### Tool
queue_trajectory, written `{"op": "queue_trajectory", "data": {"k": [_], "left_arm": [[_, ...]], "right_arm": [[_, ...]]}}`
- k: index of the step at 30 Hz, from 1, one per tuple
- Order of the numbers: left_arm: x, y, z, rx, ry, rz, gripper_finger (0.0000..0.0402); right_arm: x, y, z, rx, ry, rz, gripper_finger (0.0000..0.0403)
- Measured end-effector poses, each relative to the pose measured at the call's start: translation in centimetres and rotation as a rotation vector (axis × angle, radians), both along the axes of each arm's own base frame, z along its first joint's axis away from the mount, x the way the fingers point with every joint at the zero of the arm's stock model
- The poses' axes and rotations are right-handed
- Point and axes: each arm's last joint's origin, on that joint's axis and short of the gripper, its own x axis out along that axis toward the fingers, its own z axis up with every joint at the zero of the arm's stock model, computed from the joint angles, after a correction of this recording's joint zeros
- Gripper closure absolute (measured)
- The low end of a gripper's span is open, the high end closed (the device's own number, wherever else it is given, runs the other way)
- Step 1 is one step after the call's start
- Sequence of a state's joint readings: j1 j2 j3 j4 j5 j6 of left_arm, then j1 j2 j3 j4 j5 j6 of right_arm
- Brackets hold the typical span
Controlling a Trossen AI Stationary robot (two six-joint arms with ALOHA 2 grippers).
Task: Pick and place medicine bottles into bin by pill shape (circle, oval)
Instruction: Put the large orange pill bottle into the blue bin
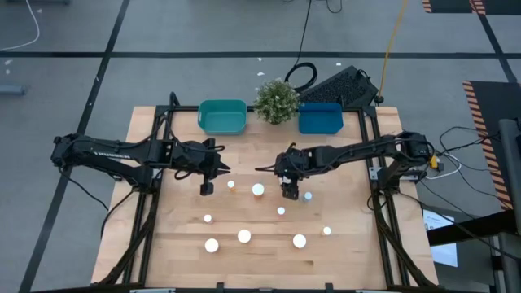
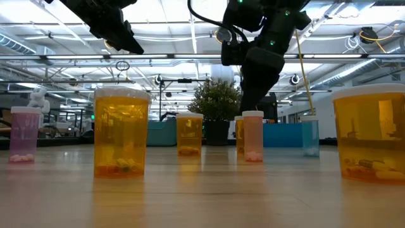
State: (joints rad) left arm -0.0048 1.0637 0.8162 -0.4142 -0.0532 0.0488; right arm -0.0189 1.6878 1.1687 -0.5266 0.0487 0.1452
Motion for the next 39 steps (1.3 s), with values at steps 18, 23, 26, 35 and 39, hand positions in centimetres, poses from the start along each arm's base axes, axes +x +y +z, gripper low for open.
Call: {"op": "queue_trajectory", "data": {"k": [18, 23, 26, 35, 39], "left_arm": [[0.1, 0.0, 0.1, 0.028, -0.011, -0.021, 0.0353], [0.2, 0.1, 0.2, 0.05, -0.024, -0.035, 0.0353], [0.2, 0.2, 0.2, 0.051, -0.028, -0.028, 0.0353], [0.2, 0.6, 0.2, 0.043, -0.027, -0.005, 0.0353], [0.2, 0.6, 0.2, 0.042, -0.027, -0.004, 0.0353]], "right_arm": [[0.6, -0.1, -2.2, -0.007, 0.074, 0.022, 0.0137], [0.1, 0.0, -1.0, -0.007, 0.052, 0.02, 0.0149], [-0.1, 0.0, -0.4, -0.008, 0.04, 0.02, 0.0157], [-0.2, 0.0, -0.4, -0.013, 0.04, 0.029, 0.0188], [-0.2, 0.0, -0.4, -0.014, 0.04, 0.029, 0.0188]]}}
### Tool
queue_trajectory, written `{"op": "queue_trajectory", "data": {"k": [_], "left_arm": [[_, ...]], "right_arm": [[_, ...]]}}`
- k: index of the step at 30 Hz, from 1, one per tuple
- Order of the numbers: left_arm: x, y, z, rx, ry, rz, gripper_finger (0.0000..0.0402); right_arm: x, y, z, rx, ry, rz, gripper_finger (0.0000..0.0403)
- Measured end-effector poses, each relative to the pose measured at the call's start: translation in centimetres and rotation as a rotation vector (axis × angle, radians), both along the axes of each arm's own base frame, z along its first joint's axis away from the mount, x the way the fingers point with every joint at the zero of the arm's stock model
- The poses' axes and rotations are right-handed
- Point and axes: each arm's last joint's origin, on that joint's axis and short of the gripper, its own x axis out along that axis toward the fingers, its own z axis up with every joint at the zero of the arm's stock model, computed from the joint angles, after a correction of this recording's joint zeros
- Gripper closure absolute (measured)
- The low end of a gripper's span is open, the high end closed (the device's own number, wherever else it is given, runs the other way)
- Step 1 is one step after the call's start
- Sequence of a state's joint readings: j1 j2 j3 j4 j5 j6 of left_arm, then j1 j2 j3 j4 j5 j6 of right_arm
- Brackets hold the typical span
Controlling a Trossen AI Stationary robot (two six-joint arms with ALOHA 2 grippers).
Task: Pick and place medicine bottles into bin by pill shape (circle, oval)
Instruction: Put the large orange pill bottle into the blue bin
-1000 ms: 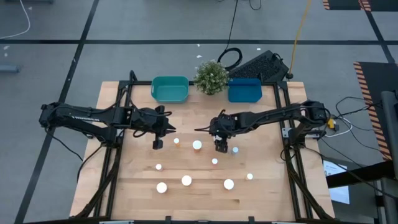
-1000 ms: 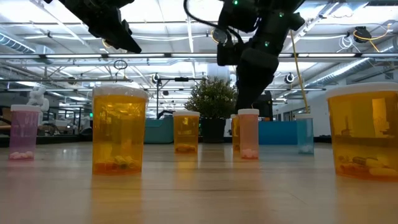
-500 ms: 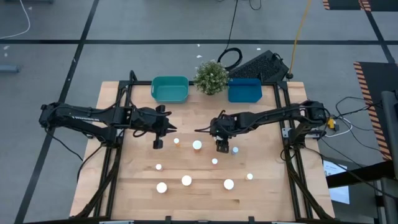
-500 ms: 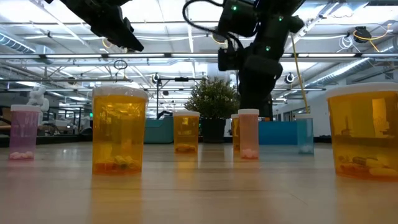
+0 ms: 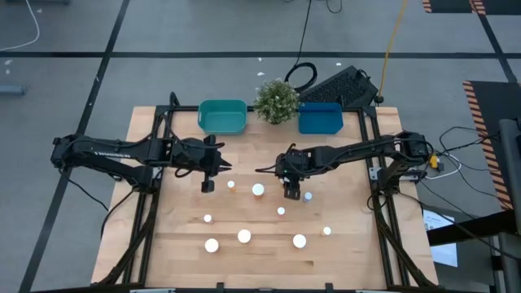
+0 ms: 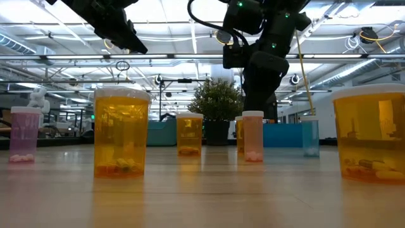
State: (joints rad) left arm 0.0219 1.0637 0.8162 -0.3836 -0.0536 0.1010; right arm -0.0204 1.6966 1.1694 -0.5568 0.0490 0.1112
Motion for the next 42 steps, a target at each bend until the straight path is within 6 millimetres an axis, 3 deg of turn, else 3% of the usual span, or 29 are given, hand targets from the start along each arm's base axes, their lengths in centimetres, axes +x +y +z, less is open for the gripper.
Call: {"op": "queue_trajectory", "data": {"k": [12, 20, 37, 42], "left_arm": [[0.0, 0.0, 0.0, -0.001, 0.0, 0.001, 0.0353], [0.0, 0.0, 0.0, -0.001, 0.0, 0.001, 0.0353], [0.0, 0.0, 0.0, -0.001, 0.0, 0.001, 0.0353], [0.0, 0.0, 0.0, -0.001, 0.0, 0.001, 0.0353]], "right_arm": [[0.1, 0.0, 0.0, -0.013, -0.01, 0.014, 0.0156], [0.0, -0.4, -0.1, -0.012, -0.003, 0.006, 0.0181], [-0.2, -1.1, -0.3, -0.012, 0.0, 0.001, 0.0193], [-0.5, -2.1, 0.0, 0.032, 0.007, -0.008, 0.0194]]}}
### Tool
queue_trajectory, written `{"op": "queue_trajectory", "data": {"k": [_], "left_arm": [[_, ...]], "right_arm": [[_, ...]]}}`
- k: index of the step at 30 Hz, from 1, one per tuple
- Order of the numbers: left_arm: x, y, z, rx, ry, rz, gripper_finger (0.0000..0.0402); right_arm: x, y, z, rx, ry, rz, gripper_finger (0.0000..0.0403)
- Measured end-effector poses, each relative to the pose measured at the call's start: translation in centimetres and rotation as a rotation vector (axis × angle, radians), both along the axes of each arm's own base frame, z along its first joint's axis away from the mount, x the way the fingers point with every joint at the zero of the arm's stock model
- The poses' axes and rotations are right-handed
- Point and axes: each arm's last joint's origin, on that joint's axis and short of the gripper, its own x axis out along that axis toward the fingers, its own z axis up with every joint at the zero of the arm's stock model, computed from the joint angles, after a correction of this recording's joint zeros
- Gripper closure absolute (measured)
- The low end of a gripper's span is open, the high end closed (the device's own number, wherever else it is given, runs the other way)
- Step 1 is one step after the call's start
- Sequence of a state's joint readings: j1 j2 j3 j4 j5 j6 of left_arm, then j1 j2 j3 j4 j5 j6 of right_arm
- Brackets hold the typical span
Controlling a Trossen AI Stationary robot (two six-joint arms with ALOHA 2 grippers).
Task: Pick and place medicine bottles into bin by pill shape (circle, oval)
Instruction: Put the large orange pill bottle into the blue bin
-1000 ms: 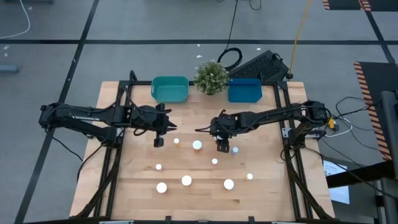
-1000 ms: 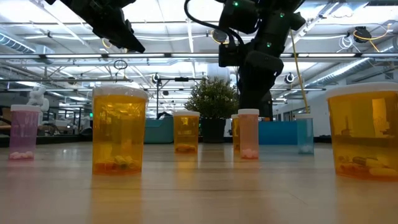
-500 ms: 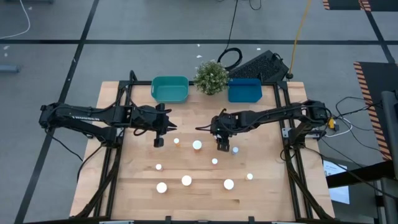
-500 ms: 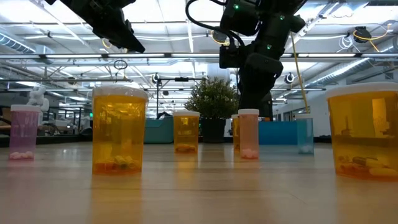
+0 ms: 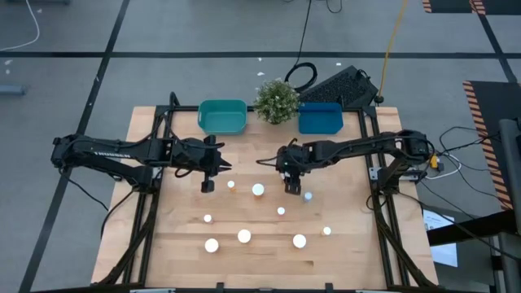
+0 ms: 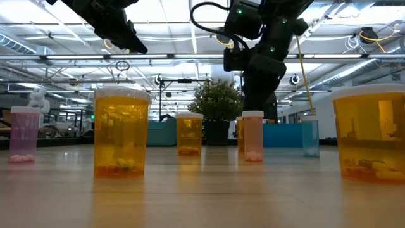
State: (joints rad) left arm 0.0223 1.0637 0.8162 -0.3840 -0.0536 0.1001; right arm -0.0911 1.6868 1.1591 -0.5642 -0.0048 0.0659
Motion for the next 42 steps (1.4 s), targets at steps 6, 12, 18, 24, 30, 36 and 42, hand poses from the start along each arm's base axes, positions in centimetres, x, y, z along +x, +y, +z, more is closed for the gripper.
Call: {"op": "queue_trajectory", "data": {"k": [6, 12, 18, 24, 30, 36, 42], "left_arm": [[0.0, 0.0, 0.0, 0.0, 0.001, 0.0, 0.0353], [0.0, 0.0, 0.0, 0.0, 0.002, 0.0, 0.0353], [0.0, 0.0, 0.0, 0.0, 0.002, 0.0, 0.0353], [0.0, 0.1, 0.0, 0.008, 0.0, -0.003, 0.0353], [0.0, 0.3, 0.0, 0.004, 0.0, 0.01, 0.0353], [0.0, 0.3, 0.0, 0.003, 0.0, 0.01, 0.0353], [0.0, 0.3, 0.0, 0.003, 0.0, 0.01, 0.0353]], "right_arm": [[0.0, -2.2, 2.0, -0.014, 0.022, -0.024, 0.0194], [0.0, -5.0, 4.3, -0.04, 0.021, -0.045, 0.0194], [-1.0, -8.2, 5.5, -0.06, 0.044, -0.087, 0.0194], [-3.2, -10.9, 6.7, -0.076, 0.05, -0.145, 0.0194], [-5.9, -12.7, 9.1, -0.112, -0.005, -0.215, 0.0194], [-8.6, -14.7, 10.8, -0.174, -0.035, -0.308, 0.0194], [-11.0, -17.7, 10.9, -0.208, -0.014, -0.424, 0.0194]]}}
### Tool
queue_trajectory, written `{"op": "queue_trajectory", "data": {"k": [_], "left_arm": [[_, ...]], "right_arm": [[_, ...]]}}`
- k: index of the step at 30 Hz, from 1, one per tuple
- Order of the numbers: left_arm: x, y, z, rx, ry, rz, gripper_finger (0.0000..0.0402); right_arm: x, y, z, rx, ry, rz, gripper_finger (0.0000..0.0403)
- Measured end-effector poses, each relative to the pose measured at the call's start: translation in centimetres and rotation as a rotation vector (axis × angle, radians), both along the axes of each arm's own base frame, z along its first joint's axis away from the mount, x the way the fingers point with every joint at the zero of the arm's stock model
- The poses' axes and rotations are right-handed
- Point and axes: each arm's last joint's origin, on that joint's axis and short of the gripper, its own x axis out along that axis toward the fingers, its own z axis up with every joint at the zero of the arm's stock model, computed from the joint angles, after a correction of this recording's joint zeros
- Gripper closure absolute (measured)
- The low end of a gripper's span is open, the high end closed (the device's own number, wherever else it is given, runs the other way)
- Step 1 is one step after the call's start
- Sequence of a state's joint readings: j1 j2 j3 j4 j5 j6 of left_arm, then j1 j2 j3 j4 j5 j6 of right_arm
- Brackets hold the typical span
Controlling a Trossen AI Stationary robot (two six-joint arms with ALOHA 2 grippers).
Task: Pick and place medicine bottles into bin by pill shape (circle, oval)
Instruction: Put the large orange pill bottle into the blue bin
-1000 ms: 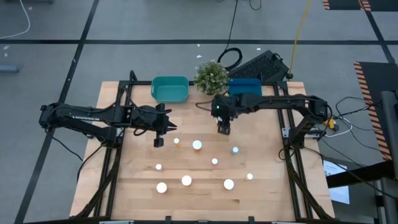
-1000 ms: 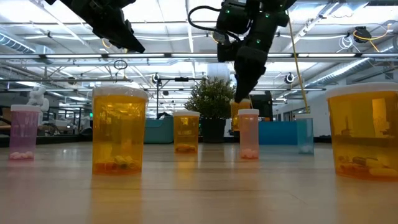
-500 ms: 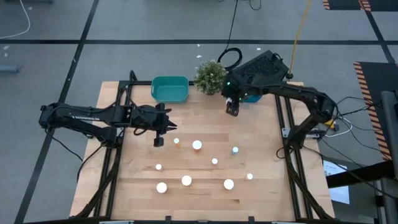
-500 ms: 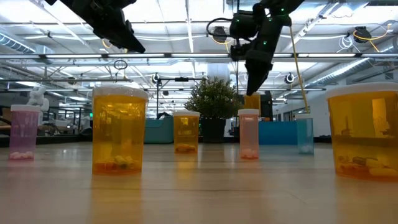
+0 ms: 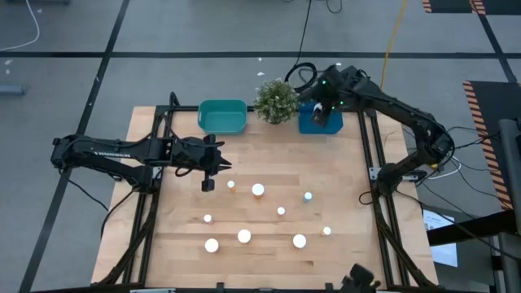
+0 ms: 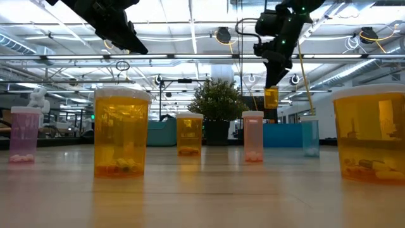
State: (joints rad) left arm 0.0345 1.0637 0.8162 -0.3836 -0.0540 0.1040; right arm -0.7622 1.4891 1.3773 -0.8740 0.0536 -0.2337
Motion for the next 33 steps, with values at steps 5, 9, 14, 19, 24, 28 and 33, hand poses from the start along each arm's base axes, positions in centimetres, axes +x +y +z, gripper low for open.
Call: {"op": "queue_trajectory", "data": {"k": [5, 9, 14, 19, 24, 28, 33], "left_arm": [[0.0, 0.0, 0.0, 0.0, 0.0, 0.0, 0.0353], [0.1, 0.0, 0.1, 0.001, -0.011, 0.0, 0.0353], [0.2, 0.0, 0.4, 0.011, -0.043, -0.006, 0.0353], [0.2, 0.0, 0.4, 0.016, -0.043, -0.01, 0.0353], [0.3, 0.0, 0.4, 0.02, -0.043, -0.012, 0.0353], [0.2, 0.0, 0.4, 0.02, -0.043, -0.012, 0.0353], [0.3, 0.0, 0.4, 0.022, -0.043, -0.014, 0.0353]], "right_arm": [[-1.2, -2.2, -0.1, -0.037, -0.025, -0.059, 0.0194], [-1.1, -3.4, -0.4, -0.064, -0.061, -0.078, 0.0194], [-0.2, -4.3, -1.2, -0.049, -0.115, -0.054, 0.0194], [0.8, -5.1, -3.2, -0.005, -0.091, -0.045, 0.0194], [1.6, -6.0, -5.6, 0.048, -0.045, -0.044, 0.0194], [2.0, -6.6, -7.0, 0.067, -0.025, -0.041, 0.0194], [2.6, -7.2, -8.2, 0.062, -0.029, -0.041, 0.0194]]}}
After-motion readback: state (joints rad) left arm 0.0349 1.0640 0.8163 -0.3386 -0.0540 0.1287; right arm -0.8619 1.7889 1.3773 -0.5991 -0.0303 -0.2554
